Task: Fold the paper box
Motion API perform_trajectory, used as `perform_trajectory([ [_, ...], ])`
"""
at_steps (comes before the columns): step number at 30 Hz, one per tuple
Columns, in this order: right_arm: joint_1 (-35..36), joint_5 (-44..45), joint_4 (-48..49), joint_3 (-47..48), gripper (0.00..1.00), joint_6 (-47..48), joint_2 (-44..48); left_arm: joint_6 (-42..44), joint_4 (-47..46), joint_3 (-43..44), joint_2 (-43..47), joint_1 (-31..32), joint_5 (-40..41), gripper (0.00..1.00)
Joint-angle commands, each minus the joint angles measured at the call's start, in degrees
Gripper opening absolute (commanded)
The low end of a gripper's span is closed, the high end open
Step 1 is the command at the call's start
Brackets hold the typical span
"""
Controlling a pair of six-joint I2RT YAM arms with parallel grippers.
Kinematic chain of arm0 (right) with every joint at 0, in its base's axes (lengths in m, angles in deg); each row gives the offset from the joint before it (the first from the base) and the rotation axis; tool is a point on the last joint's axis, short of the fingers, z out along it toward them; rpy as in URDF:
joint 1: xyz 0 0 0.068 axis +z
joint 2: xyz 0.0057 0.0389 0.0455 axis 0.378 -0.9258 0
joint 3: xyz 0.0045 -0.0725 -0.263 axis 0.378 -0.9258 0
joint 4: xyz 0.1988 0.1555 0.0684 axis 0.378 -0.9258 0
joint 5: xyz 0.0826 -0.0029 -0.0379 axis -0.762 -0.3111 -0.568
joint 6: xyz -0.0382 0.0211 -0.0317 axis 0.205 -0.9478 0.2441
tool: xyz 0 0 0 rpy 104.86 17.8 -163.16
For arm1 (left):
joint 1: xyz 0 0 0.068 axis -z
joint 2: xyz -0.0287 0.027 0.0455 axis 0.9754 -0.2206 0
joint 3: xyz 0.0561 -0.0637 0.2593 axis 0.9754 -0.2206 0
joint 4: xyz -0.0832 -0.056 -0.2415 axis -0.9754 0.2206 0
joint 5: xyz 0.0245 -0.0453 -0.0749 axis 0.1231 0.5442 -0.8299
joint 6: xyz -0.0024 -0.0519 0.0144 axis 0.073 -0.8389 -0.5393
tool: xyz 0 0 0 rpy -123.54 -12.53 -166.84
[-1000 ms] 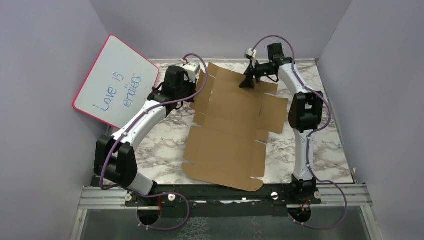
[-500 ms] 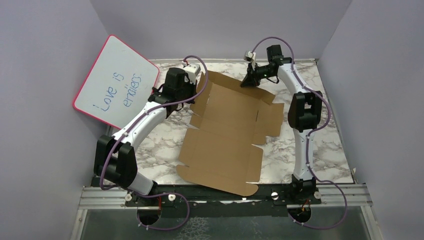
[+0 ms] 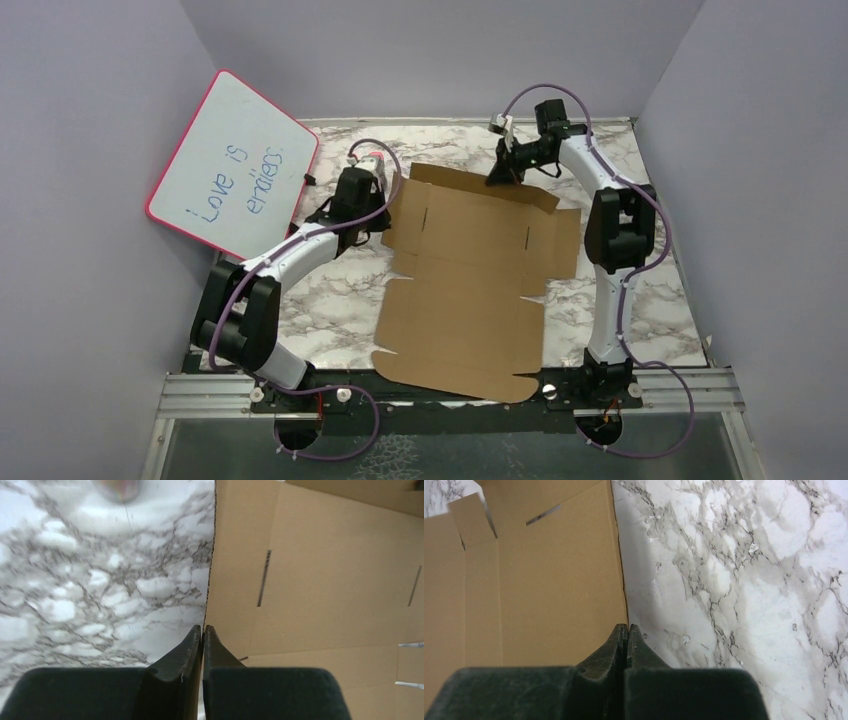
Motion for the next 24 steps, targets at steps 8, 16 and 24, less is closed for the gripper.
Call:
perform_trajectory([
  [8, 1.0, 1.9, 6.7, -6.9, 0.01, 2.6, 4.3, -15.6, -9.6, -10.7, -1.7, -0.9, 3.2, 0.18],
  [16, 2.3, 4.5, 11.8, -14.6, 0.02, 7.2, 8.7, -16.8, -10.8, -11.1, -4.6, -2.0, 2.7, 0.27],
  [24, 2.8, 5.5, 10.1, -11.9, 0.02, 8.1, 11.3, -16.1, -12.2, -10.0, -3.8, -2.7, 2.3, 0.35],
])
